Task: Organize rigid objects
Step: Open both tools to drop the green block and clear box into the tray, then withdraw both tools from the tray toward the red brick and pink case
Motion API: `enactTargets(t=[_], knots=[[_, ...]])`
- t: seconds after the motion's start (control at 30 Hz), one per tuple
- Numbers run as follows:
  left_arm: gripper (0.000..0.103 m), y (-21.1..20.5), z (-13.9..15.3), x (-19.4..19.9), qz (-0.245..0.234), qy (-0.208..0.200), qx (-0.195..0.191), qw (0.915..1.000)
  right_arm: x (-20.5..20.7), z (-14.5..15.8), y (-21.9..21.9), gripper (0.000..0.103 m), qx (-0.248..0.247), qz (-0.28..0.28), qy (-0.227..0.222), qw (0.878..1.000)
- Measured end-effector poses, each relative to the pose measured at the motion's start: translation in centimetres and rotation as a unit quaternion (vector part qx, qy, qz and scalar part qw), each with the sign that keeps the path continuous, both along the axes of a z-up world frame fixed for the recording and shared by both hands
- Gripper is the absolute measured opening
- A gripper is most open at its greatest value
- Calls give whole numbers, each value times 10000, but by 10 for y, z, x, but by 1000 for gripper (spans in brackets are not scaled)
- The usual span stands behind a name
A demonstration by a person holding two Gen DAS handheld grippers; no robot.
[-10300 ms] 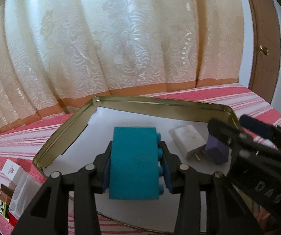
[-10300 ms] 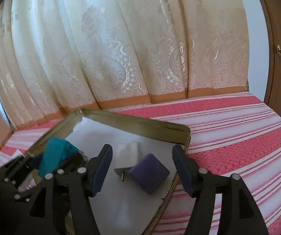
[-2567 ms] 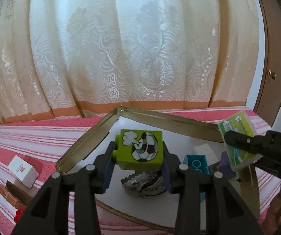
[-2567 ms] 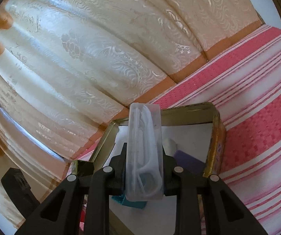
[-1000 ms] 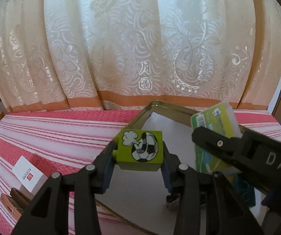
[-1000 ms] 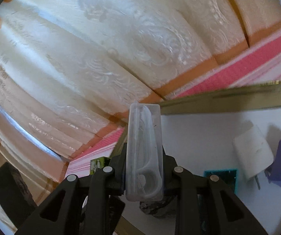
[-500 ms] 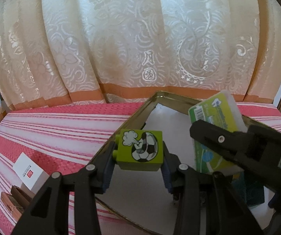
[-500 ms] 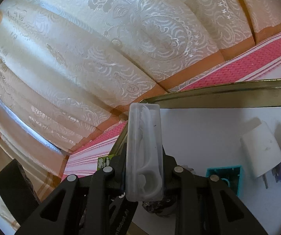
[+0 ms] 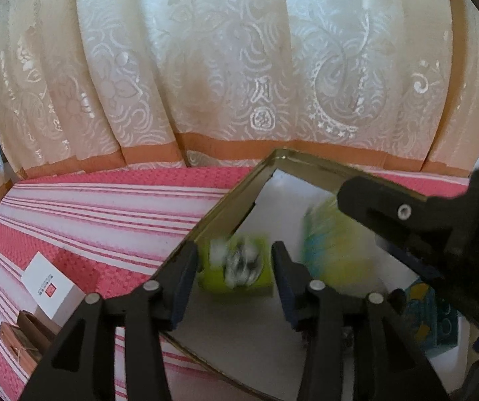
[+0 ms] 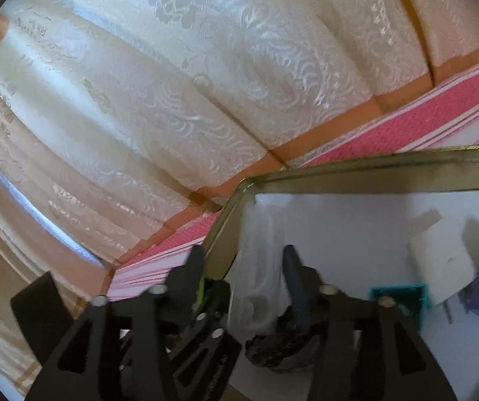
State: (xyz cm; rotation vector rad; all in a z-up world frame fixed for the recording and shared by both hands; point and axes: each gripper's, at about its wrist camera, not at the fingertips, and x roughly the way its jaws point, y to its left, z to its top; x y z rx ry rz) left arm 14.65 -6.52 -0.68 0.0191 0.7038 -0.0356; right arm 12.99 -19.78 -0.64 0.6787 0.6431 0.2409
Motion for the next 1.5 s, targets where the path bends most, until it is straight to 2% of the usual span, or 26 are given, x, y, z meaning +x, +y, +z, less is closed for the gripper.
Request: enactTargets(t=[0.03,0.13,0.17,0.23,0.27,0.4,0.53,0.67,0.77,0.93,0.97,1.03,1.2,1.5], knots=[[64,0,0,-1,-50,12,-57,10000,-2,1,-2,59,63,22,-45,10000],[77,-3,2,-7,-131,-67,-91,9999,-9,6,-7,64,173,-57,-161,9997],[80,-4,4,-10,-154,-141,-39,9998,-13,8,-9,67,123,-137,-207,9996],[99,-5,7,-14,-92,-282,118,9995,-21,13,-11,80,-106,-392,-296,9987],[103,-5,10,-17,-20,-398,219,9990,-27,16,-13,80,-201,-521,-377,9977],[103,2,22,-32,159,-921,406,9948,-44,28,-16,80,-636,-1039,-626,9906],[103,9,27,-43,160,-1077,332,9935,-55,35,-12,80,-1175,-1456,-823,9789],[103,17,24,-55,188,-1156,437,9922,-68,38,-8,80,-1489,-1584,-1103,9698],[103,26,25,-62,232,-1251,328,9913,-80,40,0,84,-1789,-1739,-1354,9589],[103,33,26,-71,246,-1352,286,9901,-115,46,12,93,-2259,-2171,-2108,9260],[103,33,25,-72,234,-1339,295,9903,-118,47,13,93,-2309,-2187,-2155,9233],[103,33,26,-75,208,-1352,321,9901,-122,45,16,93,-2375,-2153,-2111,9234],[103,32,26,-82,140,-1368,404,9897,-121,42,24,93,-2426,-1797,-1857,9351],[103,46,24,-89,167,-1234,247,9919,-130,39,37,93,-2600,-1571,-1861,9344]])
